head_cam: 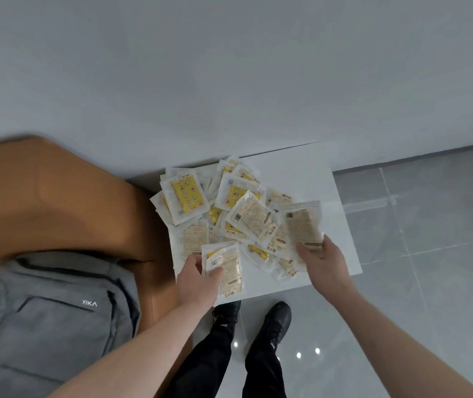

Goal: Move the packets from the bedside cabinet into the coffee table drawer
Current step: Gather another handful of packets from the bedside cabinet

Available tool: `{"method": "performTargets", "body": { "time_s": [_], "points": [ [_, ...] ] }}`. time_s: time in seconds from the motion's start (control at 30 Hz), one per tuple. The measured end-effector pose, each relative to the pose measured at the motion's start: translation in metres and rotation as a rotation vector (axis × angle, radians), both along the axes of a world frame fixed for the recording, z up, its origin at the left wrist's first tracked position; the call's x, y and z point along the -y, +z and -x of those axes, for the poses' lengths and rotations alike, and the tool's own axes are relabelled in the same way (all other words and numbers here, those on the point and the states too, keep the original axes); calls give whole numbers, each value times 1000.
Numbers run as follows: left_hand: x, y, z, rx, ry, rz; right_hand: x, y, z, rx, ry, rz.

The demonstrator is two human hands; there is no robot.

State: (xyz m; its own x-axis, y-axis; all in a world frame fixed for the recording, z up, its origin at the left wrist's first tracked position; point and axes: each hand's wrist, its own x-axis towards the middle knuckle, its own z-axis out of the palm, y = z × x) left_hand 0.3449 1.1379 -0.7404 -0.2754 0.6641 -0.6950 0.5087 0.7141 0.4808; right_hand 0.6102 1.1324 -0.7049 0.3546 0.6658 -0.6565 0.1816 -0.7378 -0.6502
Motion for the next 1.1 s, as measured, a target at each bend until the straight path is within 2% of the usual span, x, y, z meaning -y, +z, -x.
{"method": "performTargets", "body": {
  "time_s": [0.13,0.33,0.5,0.67,0.97,1.1],
  "points": [
    [9,4,12,90,-23,-37,-42,-6,23,-19,237,29],
    [11,4,26,135,-24,-62,-60,-28,50,328,498,121],
    [7,5,27,177,-3,-63,-57,-35,52,398,413,71],
    [6,6,28,194,-17,-63,-58,-37,53,402,430,84],
    [6,11,34,159,-61,-67,-55,-33,53,335,330,134],
    [7,17,42,128,-83,-66,-36,-21,54,210,170,89]
  ]
}}
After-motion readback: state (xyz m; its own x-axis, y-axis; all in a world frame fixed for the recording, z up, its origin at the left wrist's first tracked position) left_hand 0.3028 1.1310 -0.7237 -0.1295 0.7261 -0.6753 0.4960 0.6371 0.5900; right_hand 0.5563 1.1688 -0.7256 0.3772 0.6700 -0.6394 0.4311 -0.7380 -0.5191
